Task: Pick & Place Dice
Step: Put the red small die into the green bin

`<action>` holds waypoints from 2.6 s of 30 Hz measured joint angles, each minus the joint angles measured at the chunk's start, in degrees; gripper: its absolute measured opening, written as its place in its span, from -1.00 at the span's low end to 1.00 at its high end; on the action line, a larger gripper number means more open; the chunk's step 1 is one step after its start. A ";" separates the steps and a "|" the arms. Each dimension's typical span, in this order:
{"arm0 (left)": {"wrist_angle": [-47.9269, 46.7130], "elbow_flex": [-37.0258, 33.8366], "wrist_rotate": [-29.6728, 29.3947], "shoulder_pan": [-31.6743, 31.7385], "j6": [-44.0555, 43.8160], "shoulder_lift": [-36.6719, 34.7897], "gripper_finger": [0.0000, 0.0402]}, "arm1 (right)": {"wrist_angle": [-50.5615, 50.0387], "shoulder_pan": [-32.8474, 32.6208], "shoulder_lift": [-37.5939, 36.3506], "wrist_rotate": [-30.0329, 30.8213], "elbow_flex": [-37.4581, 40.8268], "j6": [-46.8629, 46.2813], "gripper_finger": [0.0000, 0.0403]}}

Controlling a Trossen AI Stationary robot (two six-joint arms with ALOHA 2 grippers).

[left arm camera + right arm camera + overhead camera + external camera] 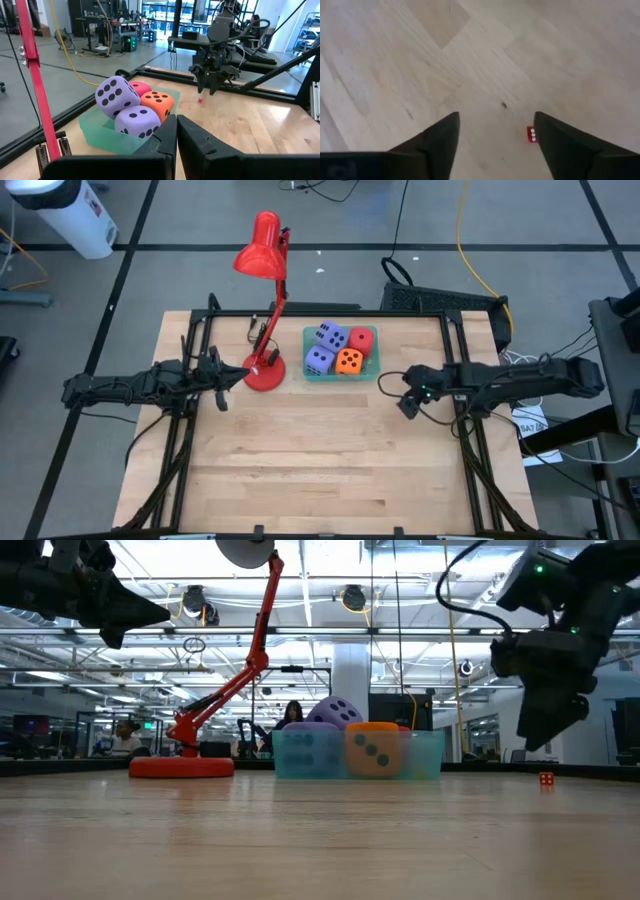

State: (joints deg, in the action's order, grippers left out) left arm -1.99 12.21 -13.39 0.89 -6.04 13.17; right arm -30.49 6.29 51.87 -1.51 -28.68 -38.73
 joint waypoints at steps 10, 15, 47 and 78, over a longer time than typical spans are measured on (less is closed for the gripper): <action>0.01 0.00 0.00 0.00 0.07 0.00 -0.89 | -15.70 0.72 9.32 -2.82 -9.85 1.48 0.42; -0.01 0.00 0.00 0.00 0.09 0.00 -0.89 | -14.54 0.75 12.37 -1.15 -11.29 11.55 0.38; -0.01 0.02 0.00 0.00 -0.28 0.00 -0.89 | -12.99 1.21 27.61 4.41 -11.25 18.01 -0.10; -0.01 0.04 -0.01 0.00 -0.13 0.03 -0.89 | 15.73 1.08 11.34 -7.82 -11.14 26.14 -0.77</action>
State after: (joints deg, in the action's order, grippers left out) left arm -2.01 12.25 -13.40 0.89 -6.17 13.20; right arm -14.76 7.38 63.21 -9.33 -39.81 -12.59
